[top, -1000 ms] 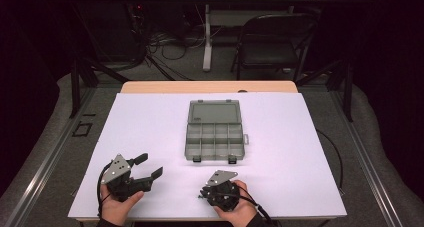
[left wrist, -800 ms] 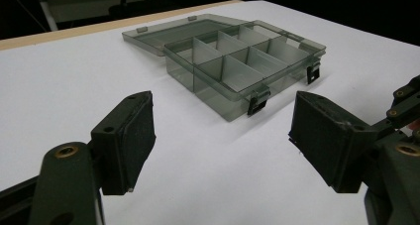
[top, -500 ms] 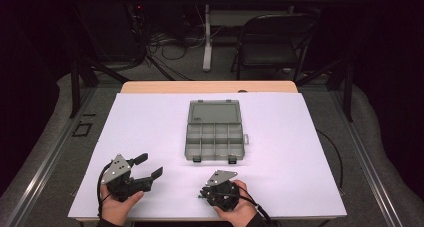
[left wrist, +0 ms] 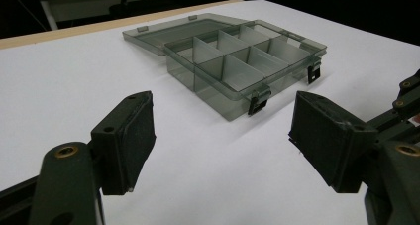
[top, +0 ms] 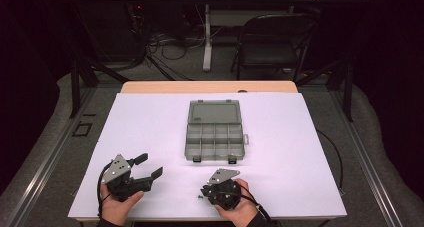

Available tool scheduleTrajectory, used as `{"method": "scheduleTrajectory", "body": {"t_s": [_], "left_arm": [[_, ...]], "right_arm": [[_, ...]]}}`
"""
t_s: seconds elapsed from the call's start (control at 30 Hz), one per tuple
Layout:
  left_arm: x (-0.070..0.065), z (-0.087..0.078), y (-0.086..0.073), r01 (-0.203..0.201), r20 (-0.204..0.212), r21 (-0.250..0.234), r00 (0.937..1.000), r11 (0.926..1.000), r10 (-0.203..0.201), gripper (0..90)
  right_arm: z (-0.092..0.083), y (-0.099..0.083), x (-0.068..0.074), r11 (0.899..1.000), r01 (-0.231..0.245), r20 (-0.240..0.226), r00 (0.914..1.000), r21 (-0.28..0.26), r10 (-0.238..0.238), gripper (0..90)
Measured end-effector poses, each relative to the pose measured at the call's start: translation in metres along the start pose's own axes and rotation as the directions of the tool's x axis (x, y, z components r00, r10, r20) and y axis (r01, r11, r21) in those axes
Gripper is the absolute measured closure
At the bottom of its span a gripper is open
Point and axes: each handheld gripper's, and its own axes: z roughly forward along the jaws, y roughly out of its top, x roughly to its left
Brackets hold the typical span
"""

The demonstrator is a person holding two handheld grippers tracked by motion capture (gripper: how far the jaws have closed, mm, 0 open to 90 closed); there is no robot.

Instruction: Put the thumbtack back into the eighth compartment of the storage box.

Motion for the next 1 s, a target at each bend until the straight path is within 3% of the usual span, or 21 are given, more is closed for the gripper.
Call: {"method": "scheduleTrajectory", "body": {"t_s": [1.0], "left_arm": [[0.000,0.000,0.000,0.003,-0.006,0.002,1.0000,1.0000,-0.003,25.1]], "right_arm": [[-0.042,0.011,-0.036,0.991,-0.079,0.071,0.9937,-0.111,0.087,83.5]]}}
